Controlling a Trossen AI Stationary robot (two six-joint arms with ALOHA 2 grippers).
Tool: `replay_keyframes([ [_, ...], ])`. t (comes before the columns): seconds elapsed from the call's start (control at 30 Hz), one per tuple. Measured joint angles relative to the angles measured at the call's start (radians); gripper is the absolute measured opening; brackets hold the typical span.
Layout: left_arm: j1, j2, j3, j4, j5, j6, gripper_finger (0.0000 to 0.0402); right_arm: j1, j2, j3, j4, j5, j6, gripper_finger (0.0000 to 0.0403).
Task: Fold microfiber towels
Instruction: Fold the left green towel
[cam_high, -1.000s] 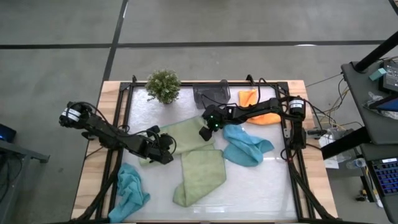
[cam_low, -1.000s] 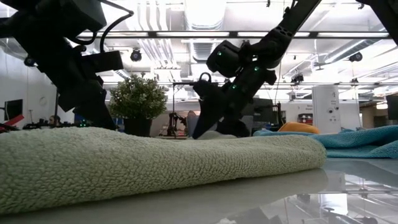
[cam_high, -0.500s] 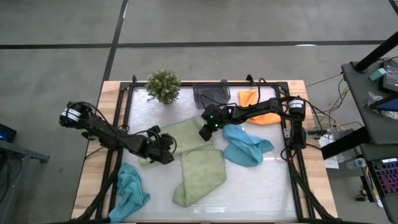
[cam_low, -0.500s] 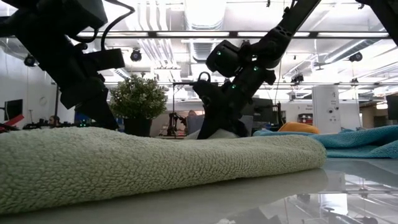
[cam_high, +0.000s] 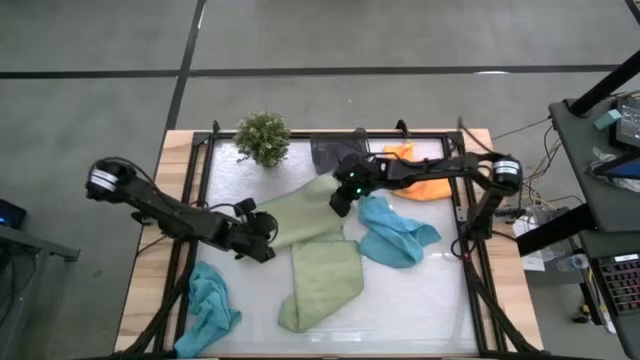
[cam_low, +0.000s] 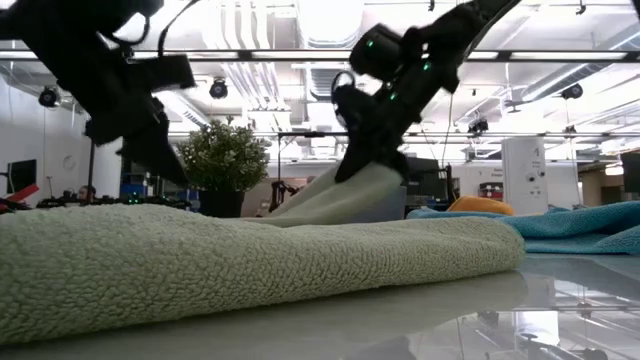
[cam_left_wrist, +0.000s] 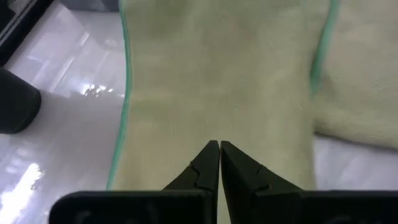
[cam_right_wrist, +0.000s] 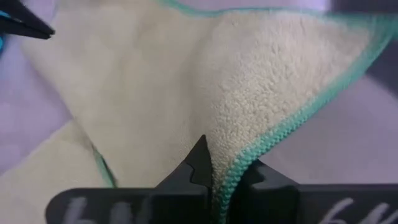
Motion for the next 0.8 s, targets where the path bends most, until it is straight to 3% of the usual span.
replay_keyframes([
  [0.27,-0.017,-0.105,-0.006,-0.050,0.058,-0.005,0.0001,-0.025,-0.099,0.024,-0.189,0.077,0.005,0.0009],
  [0.4,-0.037,-0.126,-0.008,-0.049,0.159,-0.015,0.0001,0.002,-0.089,0.056,-0.203,0.068,0.010,0.0009],
  [0.63,-0.098,-0.084,-0.010,-0.067,0.279,-0.088,0.0001,0.089,0.037,0.128,-0.106,-0.059,0.021,0.0009],
  [0.8,-0.152,-0.050,-0.010,-0.096,0.317,-0.149,0.0001,0.128,0.159,0.231,-0.053,-0.077,0.021,0.0009],
])
